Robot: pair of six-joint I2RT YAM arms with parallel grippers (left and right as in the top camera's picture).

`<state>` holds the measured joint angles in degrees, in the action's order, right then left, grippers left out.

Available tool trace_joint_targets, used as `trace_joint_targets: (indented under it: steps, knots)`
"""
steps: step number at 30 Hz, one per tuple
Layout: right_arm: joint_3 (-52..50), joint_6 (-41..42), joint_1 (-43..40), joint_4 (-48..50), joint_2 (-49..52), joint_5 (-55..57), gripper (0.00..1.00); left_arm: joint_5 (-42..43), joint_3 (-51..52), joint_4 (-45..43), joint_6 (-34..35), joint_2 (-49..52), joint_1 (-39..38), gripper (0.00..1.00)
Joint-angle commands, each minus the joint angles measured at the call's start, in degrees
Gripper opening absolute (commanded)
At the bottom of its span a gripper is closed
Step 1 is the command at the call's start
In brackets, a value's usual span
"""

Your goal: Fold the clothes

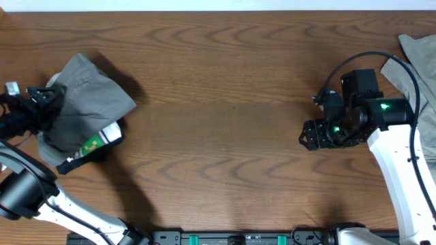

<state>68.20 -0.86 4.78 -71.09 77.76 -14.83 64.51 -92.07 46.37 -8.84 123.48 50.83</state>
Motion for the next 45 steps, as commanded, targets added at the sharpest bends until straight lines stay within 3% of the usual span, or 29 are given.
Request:
trace_joint_targets:
  steps: [1, 8, 13, 19, 25, 29, 35, 45]
  knots:
    - [0.57, -0.5, -1.01, 0.2, -0.22, 0.0, 0.79, -5.01, -0.44, 0.48, -0.17, -6.8, -1.73, 0.98]
    - [0.57, -0.44, -1.03, 3.48, -0.22, 0.0, 0.99, -15.06, -0.44, 2.1, -0.35, -24.0, -10.21, 0.98]
    - [0.57, 0.17, -1.03, 6.1, -0.22, 0.02, 0.99, -23.67, -0.42, 5.51, -0.37, -32.33, -19.65, 0.98]
    - [0.57, 0.17, -1.03, 12.28, -0.22, 0.02, 0.99, -25.53, -0.42, 9.09, -0.35, -34.64, -31.23, 0.98]
    - [0.57, 0.15, -1.03, 22.25, -0.22, 0.02, 0.99, -43.01, 0.02, 10.01, -0.31, -34.27, -44.15, 0.98]
    - [0.57, 0.15, -1.03, 27.91, 0.24, 0.04, 0.99, -48.11, 0.02, 9.9, -0.17, -33.99, -50.23, 0.98]
    - [0.59, 0.13, -1.86, 28.68, 1.4, 2.23, 0.99, -48.96, 0.02, 11.41, 9.66, -33.66, -51.39, 0.98]
    - [0.35, 2.95, -2.71, 17.38, -9.2, 7.8, 0.99, -49.03, 1.49, 23.87, 9.11, -34.95, -52.39, 0.98]
